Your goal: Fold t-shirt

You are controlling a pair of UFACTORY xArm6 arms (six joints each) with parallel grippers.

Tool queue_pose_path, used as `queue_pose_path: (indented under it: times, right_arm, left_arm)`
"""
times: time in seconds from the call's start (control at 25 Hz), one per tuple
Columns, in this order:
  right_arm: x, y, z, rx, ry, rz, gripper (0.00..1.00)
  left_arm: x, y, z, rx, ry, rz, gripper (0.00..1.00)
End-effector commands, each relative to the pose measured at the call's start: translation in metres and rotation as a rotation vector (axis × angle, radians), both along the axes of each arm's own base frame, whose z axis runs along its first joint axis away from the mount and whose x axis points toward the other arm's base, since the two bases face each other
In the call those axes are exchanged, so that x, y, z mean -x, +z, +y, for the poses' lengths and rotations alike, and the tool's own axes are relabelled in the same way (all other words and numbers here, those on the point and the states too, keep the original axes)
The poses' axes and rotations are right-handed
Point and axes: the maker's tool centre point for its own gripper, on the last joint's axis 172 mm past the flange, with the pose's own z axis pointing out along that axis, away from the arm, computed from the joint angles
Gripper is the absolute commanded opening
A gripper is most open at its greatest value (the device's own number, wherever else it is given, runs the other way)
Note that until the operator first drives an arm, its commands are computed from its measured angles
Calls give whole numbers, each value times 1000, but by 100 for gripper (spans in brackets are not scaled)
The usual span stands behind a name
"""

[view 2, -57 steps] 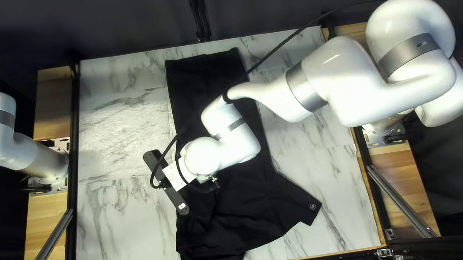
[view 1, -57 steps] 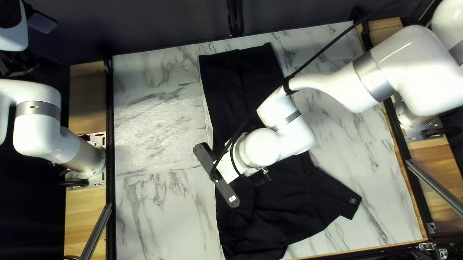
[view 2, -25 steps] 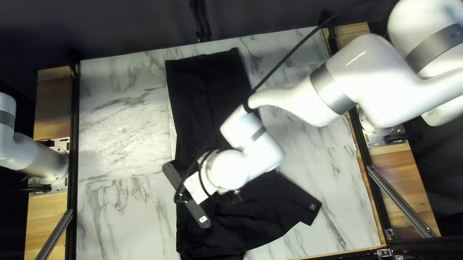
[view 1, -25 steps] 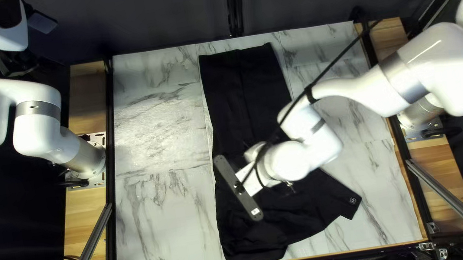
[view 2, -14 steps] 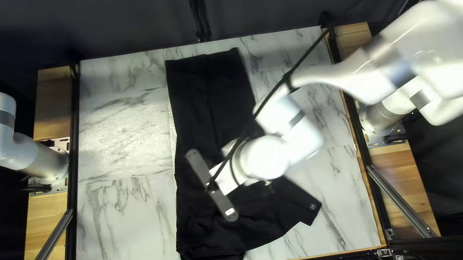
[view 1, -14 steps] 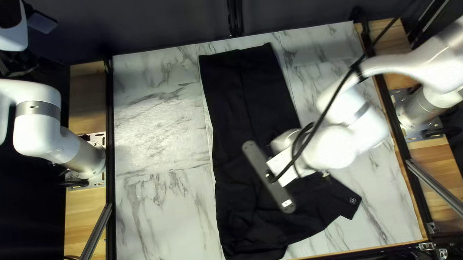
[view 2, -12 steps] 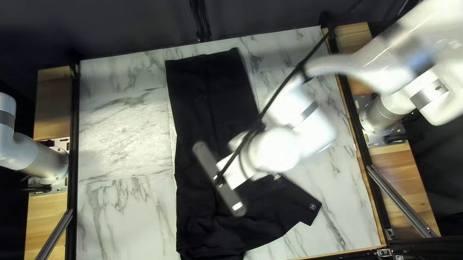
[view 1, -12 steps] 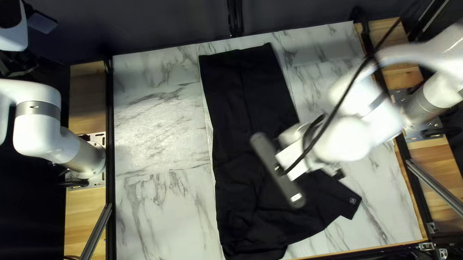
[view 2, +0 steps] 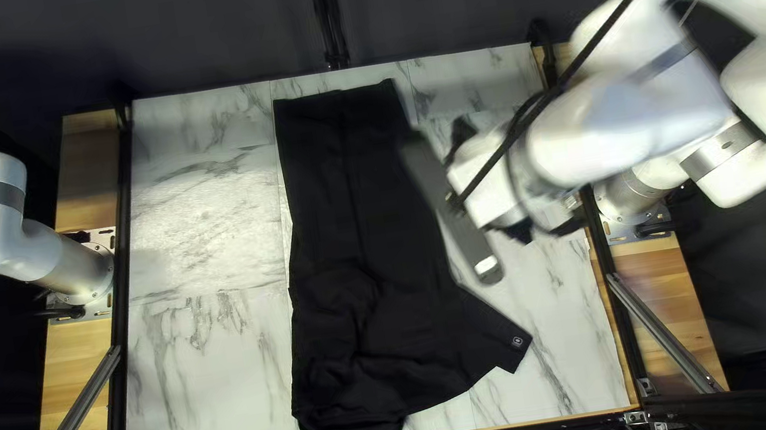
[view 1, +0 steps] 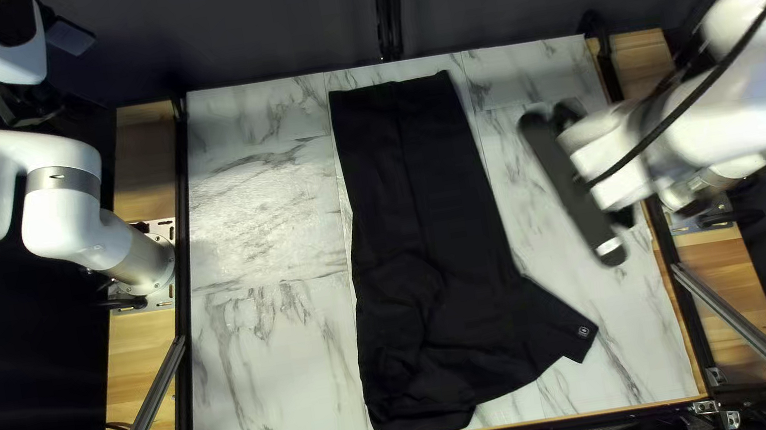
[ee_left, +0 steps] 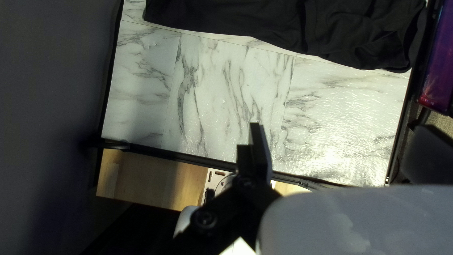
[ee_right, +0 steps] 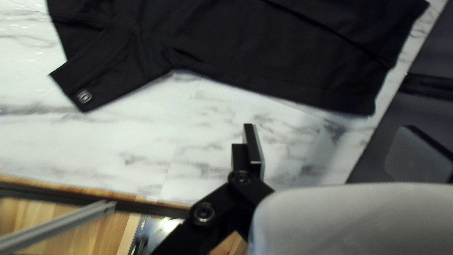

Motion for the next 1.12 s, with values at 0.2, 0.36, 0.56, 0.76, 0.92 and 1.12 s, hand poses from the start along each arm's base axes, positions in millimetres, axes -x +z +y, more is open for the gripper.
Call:
queue_pose_path:
  times: [0.2, 0.36, 0.56, 0.76, 0.92, 1.12]
  right_arm:
    - [0, 0, 0, -1, -1, 0, 100]
    - [22, 27, -27, 3, 2, -7, 100]
    - [52, 65, -54, 8, -58, -9, 100]
    - [78, 98, -83, 8, -135, -7, 100]
    - [80, 99, -85, 7, -141, -9, 100]
    - [80, 99, -85, 7, -141, -9, 100]
  left_arm:
    - [0, 0, 0, 0, 0, 0, 100]
    - [0, 0, 0, 0, 0, 0, 100]
    - [0, 0, 0, 0, 0, 0, 100]
    - [0, 0, 0, 0, 0, 0, 100]
    - [0, 0, 0, 0, 0, 0, 100]
    - [0, 0, 0, 0, 0, 0, 100]
